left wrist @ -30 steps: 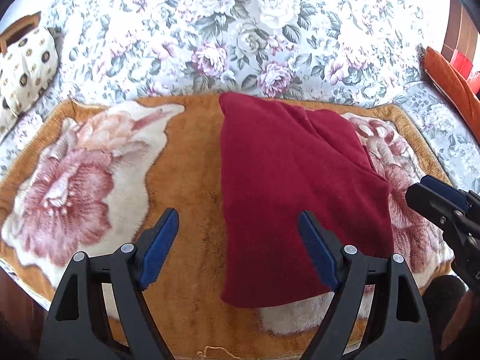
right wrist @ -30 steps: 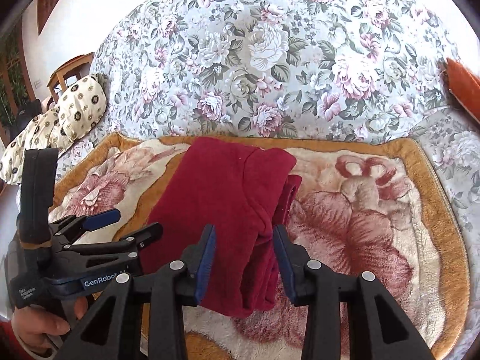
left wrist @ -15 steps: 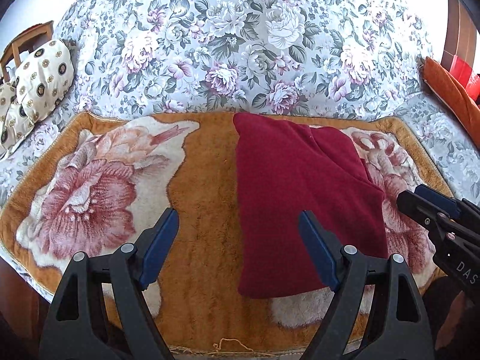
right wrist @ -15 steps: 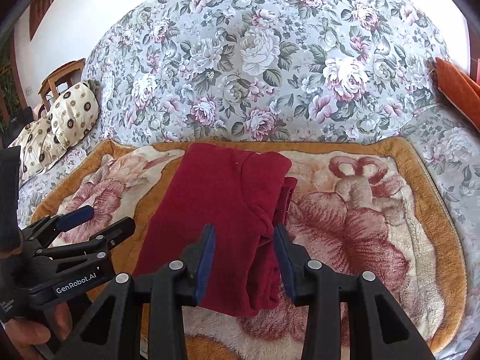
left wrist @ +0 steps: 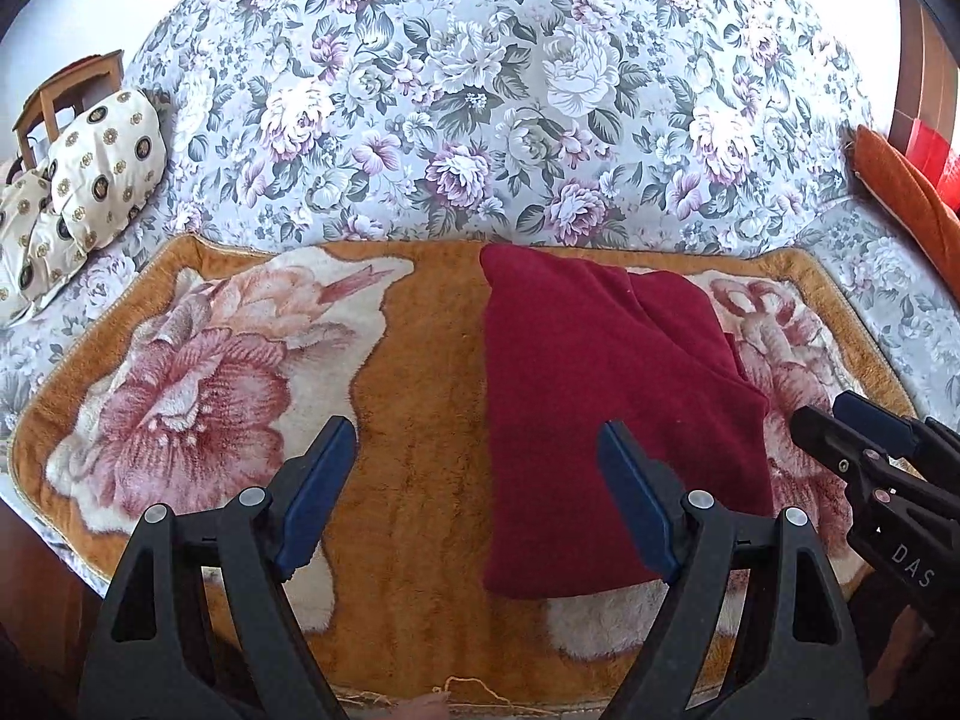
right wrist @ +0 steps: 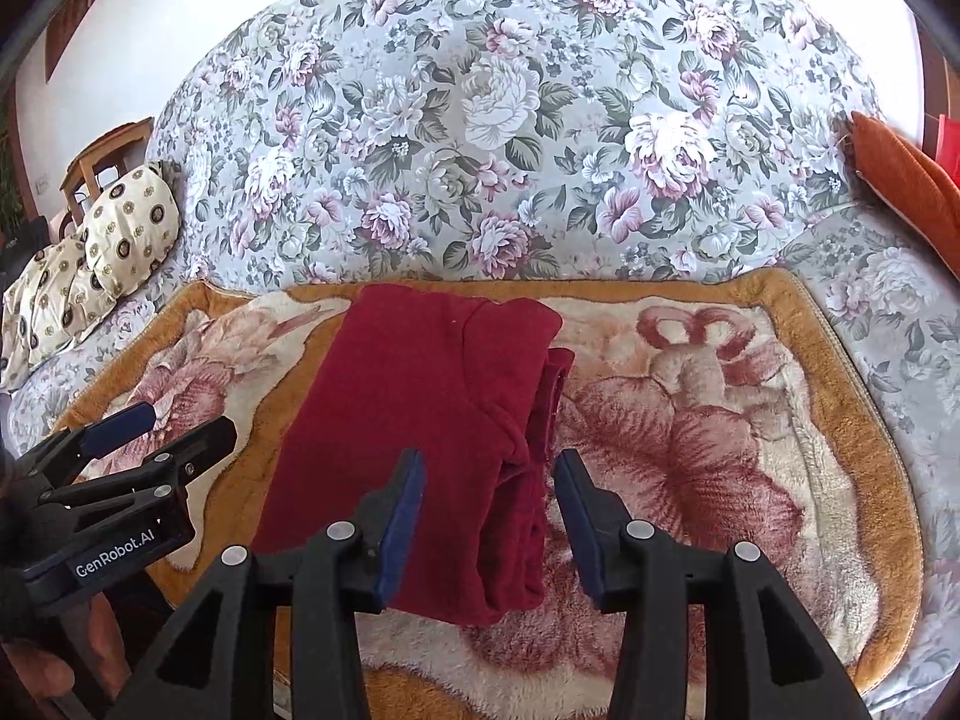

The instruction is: Fold small clothes

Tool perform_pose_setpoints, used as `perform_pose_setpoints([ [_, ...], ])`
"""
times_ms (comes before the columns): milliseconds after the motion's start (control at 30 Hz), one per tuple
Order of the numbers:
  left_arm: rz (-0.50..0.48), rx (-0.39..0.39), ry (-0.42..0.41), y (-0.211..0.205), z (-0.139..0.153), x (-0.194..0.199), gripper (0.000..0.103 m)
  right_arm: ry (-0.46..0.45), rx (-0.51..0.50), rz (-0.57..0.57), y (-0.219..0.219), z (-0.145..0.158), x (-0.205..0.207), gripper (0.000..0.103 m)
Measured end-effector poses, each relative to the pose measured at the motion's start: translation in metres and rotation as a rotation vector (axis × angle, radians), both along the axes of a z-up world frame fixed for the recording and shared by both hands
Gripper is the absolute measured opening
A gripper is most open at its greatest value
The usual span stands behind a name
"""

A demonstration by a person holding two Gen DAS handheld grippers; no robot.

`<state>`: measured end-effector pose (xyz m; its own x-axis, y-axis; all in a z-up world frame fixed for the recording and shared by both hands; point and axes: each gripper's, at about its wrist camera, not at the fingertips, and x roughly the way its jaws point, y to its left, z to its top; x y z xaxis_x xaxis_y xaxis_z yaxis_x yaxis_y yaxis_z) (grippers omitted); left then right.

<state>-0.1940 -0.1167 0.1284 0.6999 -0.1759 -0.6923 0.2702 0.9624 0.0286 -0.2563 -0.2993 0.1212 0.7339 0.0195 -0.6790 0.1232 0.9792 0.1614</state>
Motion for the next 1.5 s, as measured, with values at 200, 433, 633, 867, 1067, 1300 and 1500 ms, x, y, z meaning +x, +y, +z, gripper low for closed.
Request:
perform_pose_setpoints([
  [200, -0.008, 0.014, -0.011, -0.003, 0.002, -0.004, 0.083, 0.004, 0.019, -0.006, -0.002, -0.001, 0.001, 0.044],
  [433, -0.016, 0.036, -0.027, -0.006, 0.006, -0.008, 0.083, 0.001, 0.025, -0.006, -0.002, 0.001, 0.001, 0.044],
  [633, -0.017, 0.049, -0.036, -0.009, 0.007, -0.011, 0.083, 0.000, 0.024, -0.001, 0.001, 0.002, 0.002, 0.044],
  [867, -0.019, 0.049, -0.030, -0.011, 0.005, -0.012, 0.083, 0.000, 0.029, 0.000, 0.001, 0.001, 0.002, 0.045],
  [1067, -0.019, 0.051, -0.029, -0.013, 0.005, -0.013, 0.083, 0.007, 0.036, -0.002, 0.001, -0.001, 0.002, 0.045],
  [1300, -0.021, 0.054, -0.026, -0.014, 0.004, -0.013, 0.083, 0.004, 0.040, -0.007, 0.000, -0.001, 0.002, 0.045],
  [1500, -0.023, 0.057, -0.027, -0.014, 0.003, -0.013, 0.083, 0.008, 0.043, -0.010, 0.000, -0.001, 0.003, 0.045],
])
